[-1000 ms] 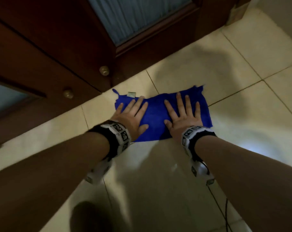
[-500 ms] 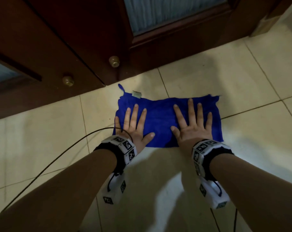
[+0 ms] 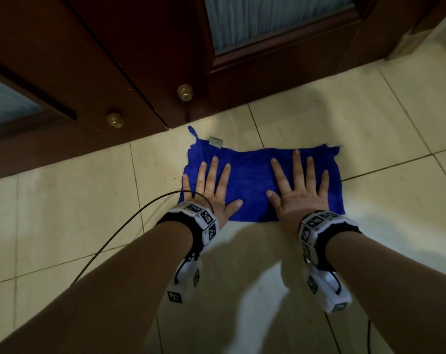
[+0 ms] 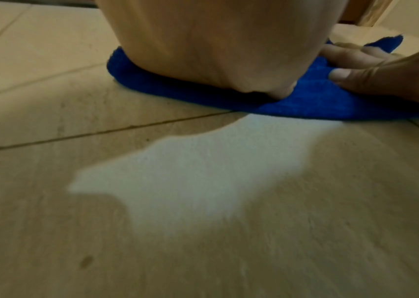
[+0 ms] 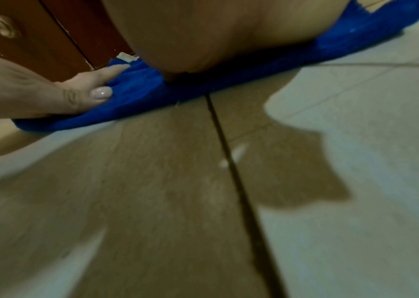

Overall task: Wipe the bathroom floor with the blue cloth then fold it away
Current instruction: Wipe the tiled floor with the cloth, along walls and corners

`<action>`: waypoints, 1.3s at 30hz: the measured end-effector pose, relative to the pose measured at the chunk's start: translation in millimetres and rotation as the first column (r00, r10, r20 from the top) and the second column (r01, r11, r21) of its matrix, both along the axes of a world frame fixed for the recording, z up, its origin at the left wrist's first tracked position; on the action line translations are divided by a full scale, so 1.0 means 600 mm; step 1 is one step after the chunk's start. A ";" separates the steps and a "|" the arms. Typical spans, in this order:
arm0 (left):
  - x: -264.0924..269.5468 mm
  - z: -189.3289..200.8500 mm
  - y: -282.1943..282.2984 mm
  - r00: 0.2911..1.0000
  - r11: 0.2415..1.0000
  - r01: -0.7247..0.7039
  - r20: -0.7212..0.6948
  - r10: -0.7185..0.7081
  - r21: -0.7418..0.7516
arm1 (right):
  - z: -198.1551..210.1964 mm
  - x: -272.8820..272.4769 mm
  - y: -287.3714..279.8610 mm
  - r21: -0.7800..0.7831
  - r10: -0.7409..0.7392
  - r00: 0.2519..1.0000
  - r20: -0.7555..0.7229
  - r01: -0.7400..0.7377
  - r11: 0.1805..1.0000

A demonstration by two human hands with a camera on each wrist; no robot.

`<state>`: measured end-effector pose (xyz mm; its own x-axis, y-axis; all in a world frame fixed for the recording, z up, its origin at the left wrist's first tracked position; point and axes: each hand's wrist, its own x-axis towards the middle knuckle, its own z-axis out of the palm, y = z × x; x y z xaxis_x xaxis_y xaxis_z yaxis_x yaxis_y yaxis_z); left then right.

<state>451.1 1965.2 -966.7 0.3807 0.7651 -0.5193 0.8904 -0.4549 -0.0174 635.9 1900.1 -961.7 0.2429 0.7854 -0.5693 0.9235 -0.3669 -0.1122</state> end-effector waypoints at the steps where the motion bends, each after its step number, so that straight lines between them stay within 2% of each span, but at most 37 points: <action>1: 0.000 -0.002 -0.001 1.000 1.000 -0.005 0.006 0.005 0.000 | 0.000 0.000 0.000 0.002 0.001 1.000 -0.001 -0.001 1.000; 6: -0.010 -0.013 -0.002 0.996 0.999 -0.016 0.092 0.012 0.041 | 0.001 0.001 0.001 0.010 0.000 1.000 -0.006 0.000 1.000; 12: -0.026 -0.015 0.011 0.972 0.997 -0.080 0.219 0.083 -0.023 | 0.004 -0.002 0.005 0.014 -0.002 0.999 -0.033 0.002 1.000; 16: -0.052 -0.013 0.036 0.967 0.986 -0.163 0.196 0.164 -0.019 | 0.010 -0.024 0.052 0.003 0.037 0.997 -0.068 -0.037 0.999; 20: -0.115 0.001 0.085 0.947 0.954 -0.295 0.118 0.299 -0.049 | 0.000 -0.077 0.136 0.063 0.170 0.981 -0.089 -0.165 0.984; 23: -0.154 0.005 0.119 0.924 0.927 -0.368 0.086 0.373 -0.067 | -0.009 -0.119 0.187 0.116 0.219 0.973 -0.070 -0.210 0.971; 26: -0.157 -0.001 0.139 0.896 0.898 -0.435 0.062 0.439 -0.066 | -0.018 -0.141 0.215 0.177 0.235 0.972 -0.032 -0.225 0.958; 32: -0.141 -0.013 0.152 0.868 0.872 -0.489 0.093 0.488 -0.014 | -0.017 -0.133 0.235 0.161 0.277 0.961 -0.009 -0.272 0.949; 39: -0.142 -0.010 0.150 0.882 0.885 -0.465 0.099 0.461 0.022 | -0.021 -0.133 0.233 0.195 0.278 0.961 -0.001 -0.272 0.942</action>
<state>365.7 2055.0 -972.6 0.0200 0.8866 -0.4622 0.9981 0.0092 0.0608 556.1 2039.8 -974.4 -0.0122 0.9141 -0.4053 0.9808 -0.0679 -0.1828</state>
